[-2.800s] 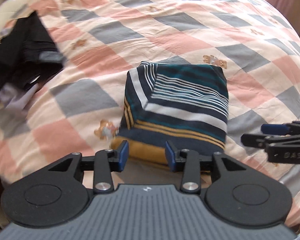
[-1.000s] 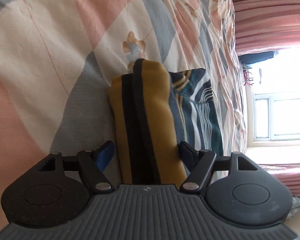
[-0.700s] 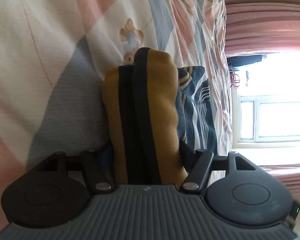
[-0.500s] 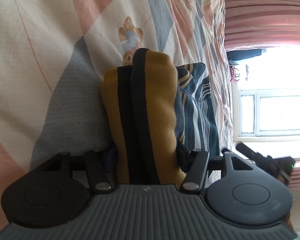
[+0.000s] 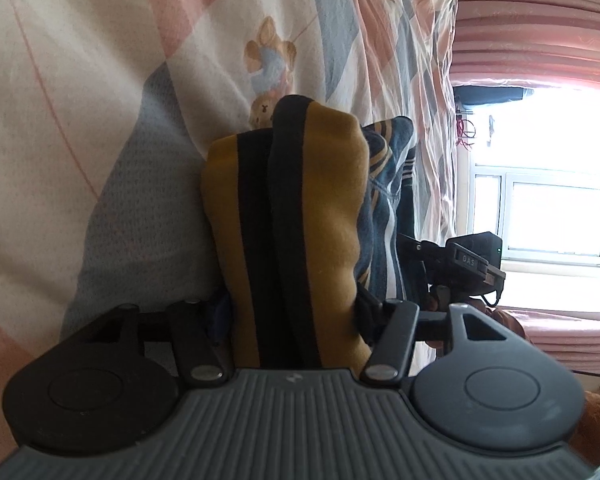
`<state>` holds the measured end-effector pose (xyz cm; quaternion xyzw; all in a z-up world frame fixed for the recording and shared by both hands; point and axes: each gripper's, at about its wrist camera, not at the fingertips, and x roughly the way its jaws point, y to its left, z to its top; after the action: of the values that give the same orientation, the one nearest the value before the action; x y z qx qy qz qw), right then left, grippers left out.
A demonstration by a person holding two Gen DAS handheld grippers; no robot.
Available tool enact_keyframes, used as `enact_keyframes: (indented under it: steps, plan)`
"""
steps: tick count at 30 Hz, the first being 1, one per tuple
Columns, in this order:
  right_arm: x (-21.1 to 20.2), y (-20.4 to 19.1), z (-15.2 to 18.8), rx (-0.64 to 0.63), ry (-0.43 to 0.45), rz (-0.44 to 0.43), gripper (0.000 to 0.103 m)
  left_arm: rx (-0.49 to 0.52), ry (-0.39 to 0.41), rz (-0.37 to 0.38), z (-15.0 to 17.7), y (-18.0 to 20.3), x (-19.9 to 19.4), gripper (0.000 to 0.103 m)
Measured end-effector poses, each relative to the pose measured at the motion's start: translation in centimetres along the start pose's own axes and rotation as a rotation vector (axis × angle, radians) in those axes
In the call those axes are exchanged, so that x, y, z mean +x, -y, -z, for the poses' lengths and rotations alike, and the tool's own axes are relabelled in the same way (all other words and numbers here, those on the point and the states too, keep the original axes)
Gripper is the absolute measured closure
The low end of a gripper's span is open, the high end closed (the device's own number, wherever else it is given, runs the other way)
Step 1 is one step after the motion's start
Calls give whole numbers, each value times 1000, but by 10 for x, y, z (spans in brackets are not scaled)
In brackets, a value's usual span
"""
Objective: Fold clothes
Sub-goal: 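Lift the striped bundle with both grippers and carry it toward the blue clothing stack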
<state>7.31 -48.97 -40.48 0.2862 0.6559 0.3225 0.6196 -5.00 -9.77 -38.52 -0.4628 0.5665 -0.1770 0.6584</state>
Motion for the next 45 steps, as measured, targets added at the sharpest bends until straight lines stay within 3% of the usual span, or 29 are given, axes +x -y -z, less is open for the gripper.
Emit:
enact_keyframes:
  steps: [3, 10, 15, 19, 25, 33, 39, 45]
  plan:
    - [-9, -11, 16, 5, 68, 11, 66, 55, -31, -20, -5, 12, -3, 59]
    - [-56, -63, 97, 80, 379, 4, 73, 301, -139, -59, -29, 76, -11, 63]
    - [-87, -83, 209, 362, 683, -33, 73, 561, -320, -42, -40, 146, 6, 63]
    - [-96, -104, 323, 591, 956, -54, 73, 747, -525, -12, -8, 197, 40, 64]
    - [-71, -151, 496, 917, 1342, -60, 73, 958, -849, 42, 112, 249, 102, 64]
    - [-28, -199, 683, 1233, 1816, -36, 73, 1183, -1207, 118, 331, 293, 176, 64]
    - [-25, -196, 777, 1379, 2132, -105, 73, 1317, -1326, 182, 489, 333, 228, 64]
    - [-66, -166, 838, 1375, 2412, -186, 73, 1469, -1373, 297, 621, 401, 270, 64]
